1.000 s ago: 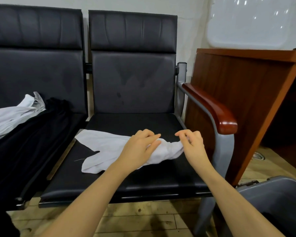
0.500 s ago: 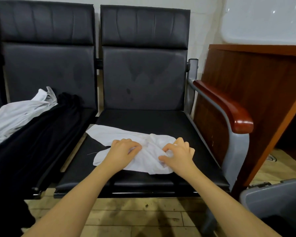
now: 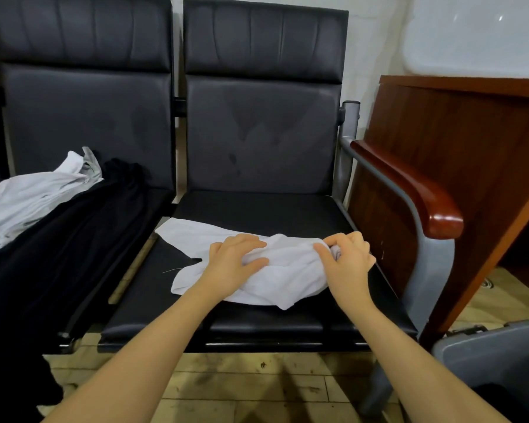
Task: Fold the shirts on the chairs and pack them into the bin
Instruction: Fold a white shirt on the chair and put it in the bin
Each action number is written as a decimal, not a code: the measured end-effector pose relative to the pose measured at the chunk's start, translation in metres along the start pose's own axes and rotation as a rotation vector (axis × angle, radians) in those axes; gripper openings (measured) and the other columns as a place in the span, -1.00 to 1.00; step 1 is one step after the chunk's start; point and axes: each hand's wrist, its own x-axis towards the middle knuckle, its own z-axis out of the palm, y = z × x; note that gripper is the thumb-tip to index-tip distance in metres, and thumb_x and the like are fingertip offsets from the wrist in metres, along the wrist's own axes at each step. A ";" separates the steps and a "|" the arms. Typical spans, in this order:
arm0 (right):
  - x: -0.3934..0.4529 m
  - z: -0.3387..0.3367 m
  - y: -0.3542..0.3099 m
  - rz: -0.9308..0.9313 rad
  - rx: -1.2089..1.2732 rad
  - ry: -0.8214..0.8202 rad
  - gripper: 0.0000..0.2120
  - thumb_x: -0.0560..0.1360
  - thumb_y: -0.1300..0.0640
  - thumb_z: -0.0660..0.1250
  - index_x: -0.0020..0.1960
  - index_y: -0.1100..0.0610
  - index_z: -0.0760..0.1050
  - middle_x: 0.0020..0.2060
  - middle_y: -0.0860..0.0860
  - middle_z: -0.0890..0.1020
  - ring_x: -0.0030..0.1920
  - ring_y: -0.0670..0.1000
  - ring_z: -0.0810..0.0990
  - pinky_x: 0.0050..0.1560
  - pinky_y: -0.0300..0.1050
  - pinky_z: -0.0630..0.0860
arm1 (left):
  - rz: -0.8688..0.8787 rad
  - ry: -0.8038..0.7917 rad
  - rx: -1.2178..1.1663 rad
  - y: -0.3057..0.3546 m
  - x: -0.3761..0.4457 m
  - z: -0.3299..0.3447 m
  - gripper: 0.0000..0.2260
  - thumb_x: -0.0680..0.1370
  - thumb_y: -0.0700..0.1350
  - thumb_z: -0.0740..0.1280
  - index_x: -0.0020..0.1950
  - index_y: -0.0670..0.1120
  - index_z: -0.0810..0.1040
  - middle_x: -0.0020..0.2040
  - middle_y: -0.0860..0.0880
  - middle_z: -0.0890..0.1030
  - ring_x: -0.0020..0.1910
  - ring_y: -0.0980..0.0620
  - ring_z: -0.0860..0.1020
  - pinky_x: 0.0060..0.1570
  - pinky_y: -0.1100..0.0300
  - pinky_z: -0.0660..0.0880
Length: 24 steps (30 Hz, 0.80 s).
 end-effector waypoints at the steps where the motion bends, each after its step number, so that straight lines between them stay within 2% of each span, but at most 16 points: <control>1: 0.001 0.000 0.002 -0.002 0.003 -0.001 -0.90 0.52 0.04 0.34 -0.13 0.05 0.49 -0.06 -0.05 0.37 0.03 -0.06 0.30 0.12 -0.11 0.19 | -0.014 -0.022 -0.032 0.002 0.003 0.002 -0.82 0.55 0.03 0.33 0.13 0.07 0.60 0.14 0.20 0.51 0.24 0.16 0.41 0.21 0.21 0.10; 3: 0.002 0.000 0.004 -0.005 0.017 0.007 -0.91 0.52 0.05 0.35 -0.12 0.05 0.50 -0.05 -0.05 0.37 0.04 -0.07 0.30 0.16 -0.07 0.26 | -0.056 -0.040 -0.118 0.007 0.007 0.004 -0.86 0.56 -0.03 0.33 0.03 0.00 0.65 0.00 0.18 0.58 0.13 0.14 0.50 0.29 0.17 0.24; 4: 0.003 -0.001 0.004 -0.003 0.028 0.011 -0.91 0.51 0.06 0.35 -0.12 0.06 0.51 -0.05 -0.05 0.37 0.04 -0.07 0.30 0.16 -0.08 0.26 | -0.075 -0.018 -0.192 0.009 0.008 0.004 -0.87 0.56 -0.06 0.32 0.02 -0.02 0.65 -0.04 0.19 0.59 0.08 0.16 0.53 0.25 0.23 0.32; 6: 0.004 -0.002 0.004 0.002 0.049 0.025 -0.91 0.51 0.07 0.36 -0.12 0.08 0.51 -0.05 -0.06 0.37 0.05 -0.07 0.30 0.14 -0.12 0.23 | -0.091 0.069 -0.352 0.017 0.009 -0.001 -0.87 0.57 -0.10 0.31 0.03 -0.04 0.64 -0.09 0.24 0.59 0.00 0.31 0.54 0.03 0.50 0.38; 8: 0.006 -0.005 0.001 -0.005 0.080 0.054 -0.92 0.51 0.08 0.36 -0.13 0.08 0.52 -0.06 -0.07 0.37 0.03 -0.09 0.29 0.13 -0.12 0.23 | -0.058 0.156 -0.433 0.029 0.009 -0.012 -0.86 0.58 -0.13 0.29 0.06 -0.05 0.63 -0.08 0.27 0.58 -0.05 0.44 0.51 -0.07 0.59 0.34; 12: 0.011 -0.006 -0.010 -0.056 0.126 0.136 -0.91 0.50 0.09 0.37 -0.14 0.08 0.52 -0.09 -0.08 0.38 -0.02 -0.12 0.28 0.08 -0.15 0.19 | 0.129 0.257 -0.393 0.052 0.009 -0.045 -0.85 0.56 -0.13 0.31 0.08 -0.02 0.63 -0.07 0.19 0.60 -0.02 0.31 0.54 0.00 0.50 0.41; 15: 0.012 0.001 -0.015 -0.052 0.112 0.142 -0.90 0.51 0.08 0.37 -0.14 0.08 0.51 -0.08 -0.05 0.39 -0.01 -0.08 0.30 0.05 -0.18 0.12 | 0.187 0.298 -0.190 0.047 0.010 -0.054 -0.85 0.56 -0.09 0.32 0.07 0.00 0.66 -0.25 0.16 0.49 -0.22 0.18 0.49 -0.13 0.35 0.44; 17: 0.011 0.010 -0.017 -0.011 0.066 0.093 -0.90 0.51 0.08 0.36 -0.14 0.07 0.49 -0.06 -0.05 0.37 0.00 -0.06 0.29 0.06 -0.18 0.11 | 0.131 0.233 -0.026 0.030 0.011 -0.049 -0.82 0.58 -0.03 0.27 0.09 0.03 0.64 -0.26 0.12 0.41 -0.24 0.14 0.44 -0.17 0.22 0.45; 20: 0.007 0.025 -0.017 0.036 -0.044 -0.017 -0.93 0.53 0.07 0.33 -0.07 0.06 0.48 -0.03 -0.05 0.34 0.02 -0.05 0.28 0.02 -0.21 0.07 | -0.052 0.084 0.069 -0.001 0.010 -0.035 -0.79 0.61 0.01 0.22 0.10 0.03 0.62 -0.14 0.05 0.40 -0.15 0.08 0.46 -0.07 0.10 0.48; 22: 0.004 0.033 -0.018 -0.010 -0.102 -0.085 -0.93 0.54 0.08 0.31 0.01 0.04 0.49 -0.02 -0.07 0.30 0.04 -0.02 0.28 0.04 -0.19 0.10 | -0.129 0.036 0.032 -0.017 0.006 -0.027 -0.79 0.60 0.00 0.25 0.14 0.02 0.61 -0.06 0.02 0.42 -0.06 0.05 0.48 -0.01 0.14 0.47; 24: 0.002 0.039 -0.021 -0.100 -0.153 -0.172 -0.88 0.55 0.05 0.28 0.08 -0.03 0.50 -0.02 -0.08 0.27 0.01 -0.05 0.23 0.09 -0.19 0.12 | -0.157 0.065 -0.035 -0.029 0.001 -0.025 -0.78 0.57 -0.02 0.30 0.19 0.00 0.57 0.01 0.05 0.41 -0.02 0.06 0.48 0.05 0.21 0.44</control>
